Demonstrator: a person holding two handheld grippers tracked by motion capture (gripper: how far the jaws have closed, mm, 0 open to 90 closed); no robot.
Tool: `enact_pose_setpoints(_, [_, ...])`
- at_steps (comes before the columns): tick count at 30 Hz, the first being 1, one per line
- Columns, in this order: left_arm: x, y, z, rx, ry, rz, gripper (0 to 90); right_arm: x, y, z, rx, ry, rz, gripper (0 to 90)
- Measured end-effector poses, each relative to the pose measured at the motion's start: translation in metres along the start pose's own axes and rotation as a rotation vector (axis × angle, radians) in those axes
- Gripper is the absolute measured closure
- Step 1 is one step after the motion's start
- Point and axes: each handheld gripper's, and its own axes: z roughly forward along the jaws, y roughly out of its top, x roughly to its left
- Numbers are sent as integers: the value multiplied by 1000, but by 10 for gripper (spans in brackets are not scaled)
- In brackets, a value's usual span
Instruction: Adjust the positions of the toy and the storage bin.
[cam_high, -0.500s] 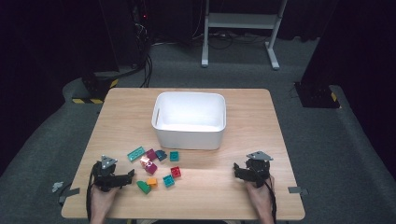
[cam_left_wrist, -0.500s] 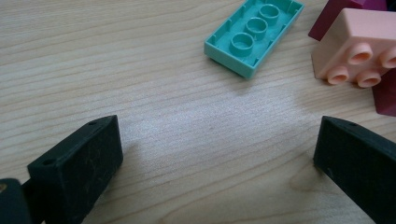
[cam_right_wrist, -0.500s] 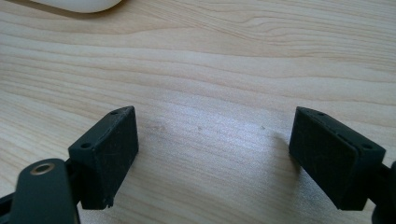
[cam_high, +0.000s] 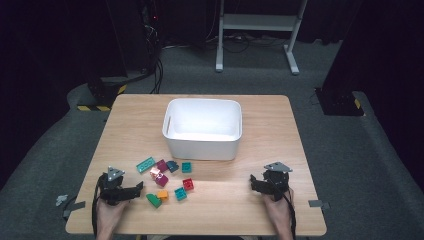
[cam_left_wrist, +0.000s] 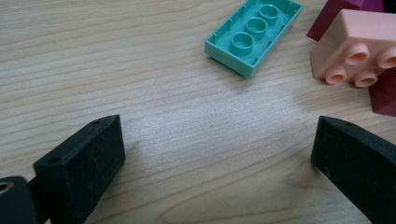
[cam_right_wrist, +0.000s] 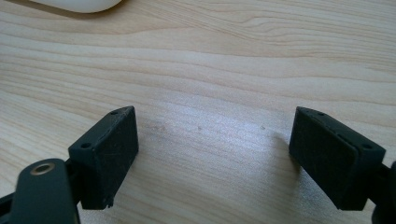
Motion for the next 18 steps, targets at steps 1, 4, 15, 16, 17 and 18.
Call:
enact_pose_setpoints(1, [0, 0, -1, -3, -1, -7, 54, 0, 0, 0, 0, 0, 0, 156])
enact_pose_setpoints(4, [1, 0, -2, -3, 1, -9, 73, 0, 0, 0, 0, 0, 0, 156])
enact_pose_setpoints(15, [3, 2, -9, -39, -13, -21, 152, 0, 0, 0, 0, 0, 0, 156])
enact_pose_setpoints(16, [3, 3, -10, -42, -14, -22, 154, 0, 0, 0, 0, 0, 0, 156])
enact_pose_setpoints(17, [3, 4, -11, -47, -19, -24, 157, 0, 0, 0, 0, 0, 0, 156])
enact_pose_setpoints(18, [4, 4, -11, -50, -21, -27, 161, 0, 0, 0, 0, 0, 0, 156])
